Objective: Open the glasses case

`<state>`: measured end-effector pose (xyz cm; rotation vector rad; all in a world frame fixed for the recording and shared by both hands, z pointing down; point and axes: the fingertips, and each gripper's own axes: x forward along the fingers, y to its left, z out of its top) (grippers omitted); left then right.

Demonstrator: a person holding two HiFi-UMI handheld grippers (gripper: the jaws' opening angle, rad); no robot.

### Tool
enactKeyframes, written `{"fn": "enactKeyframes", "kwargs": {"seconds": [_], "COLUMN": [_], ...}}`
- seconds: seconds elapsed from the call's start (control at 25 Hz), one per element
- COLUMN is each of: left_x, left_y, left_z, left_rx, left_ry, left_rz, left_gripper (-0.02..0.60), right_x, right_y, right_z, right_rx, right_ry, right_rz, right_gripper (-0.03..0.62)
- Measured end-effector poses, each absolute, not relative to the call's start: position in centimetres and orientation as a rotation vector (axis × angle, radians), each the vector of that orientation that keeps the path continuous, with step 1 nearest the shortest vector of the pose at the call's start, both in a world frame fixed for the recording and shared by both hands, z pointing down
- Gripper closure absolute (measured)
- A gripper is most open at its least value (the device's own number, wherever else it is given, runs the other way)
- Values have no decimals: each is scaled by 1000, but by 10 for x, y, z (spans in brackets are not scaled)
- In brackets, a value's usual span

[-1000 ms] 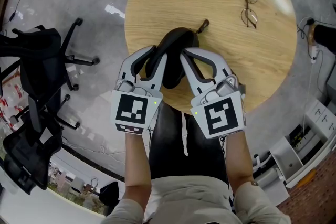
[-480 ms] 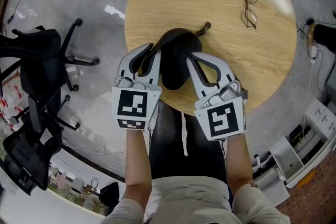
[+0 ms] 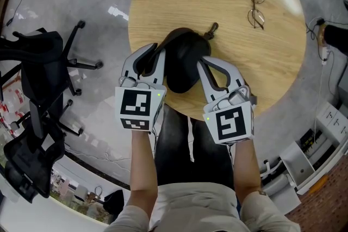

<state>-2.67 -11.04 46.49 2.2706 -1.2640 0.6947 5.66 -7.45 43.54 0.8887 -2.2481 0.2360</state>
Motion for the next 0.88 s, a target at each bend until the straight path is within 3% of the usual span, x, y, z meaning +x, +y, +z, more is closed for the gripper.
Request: {"fn": "enactKeyframes", "kwargs": {"seconds": [0.88], "left_x": [-25], "left_y": [-111], "left_z": [471], "left_rx": [2263], "left_ry": [-1263], "left_rz": [710], "left_gripper": [520], "right_x": [65], "right_y": [-73], "right_z": [446], "right_rx": [923], "right_ry": [-2209], "right_rz": [264], "right_gripper": [576]}}
